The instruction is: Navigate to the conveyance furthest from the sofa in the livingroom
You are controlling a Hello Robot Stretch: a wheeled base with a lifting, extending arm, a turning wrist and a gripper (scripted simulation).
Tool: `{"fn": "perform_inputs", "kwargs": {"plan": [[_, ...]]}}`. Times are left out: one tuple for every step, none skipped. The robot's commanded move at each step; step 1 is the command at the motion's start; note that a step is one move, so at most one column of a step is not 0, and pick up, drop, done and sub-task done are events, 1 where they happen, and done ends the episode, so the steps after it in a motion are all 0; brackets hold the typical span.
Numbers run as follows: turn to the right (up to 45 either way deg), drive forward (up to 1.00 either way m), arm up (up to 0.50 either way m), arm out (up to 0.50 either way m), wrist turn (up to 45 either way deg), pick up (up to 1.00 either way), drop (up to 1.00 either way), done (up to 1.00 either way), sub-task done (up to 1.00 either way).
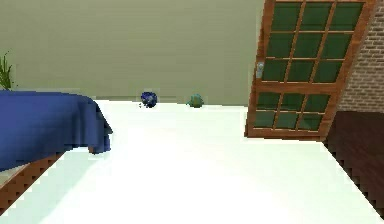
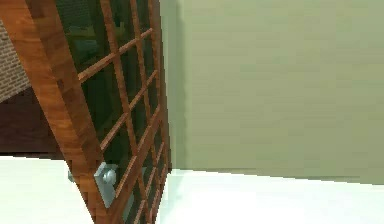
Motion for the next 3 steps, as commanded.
{"fn": "perform_inputs", "kwargs": {"plan": [[3.0,0.00,0.00,0.00,0.0,0.00,0.00,0.00,0.00],[0.0,0.55,0.00,0.00,0.0,0.00,0.00,0.00,0.00],[45.0,0.00,0.00,0.00,0.0,0.00,0.00,0.00,0.00]]}}
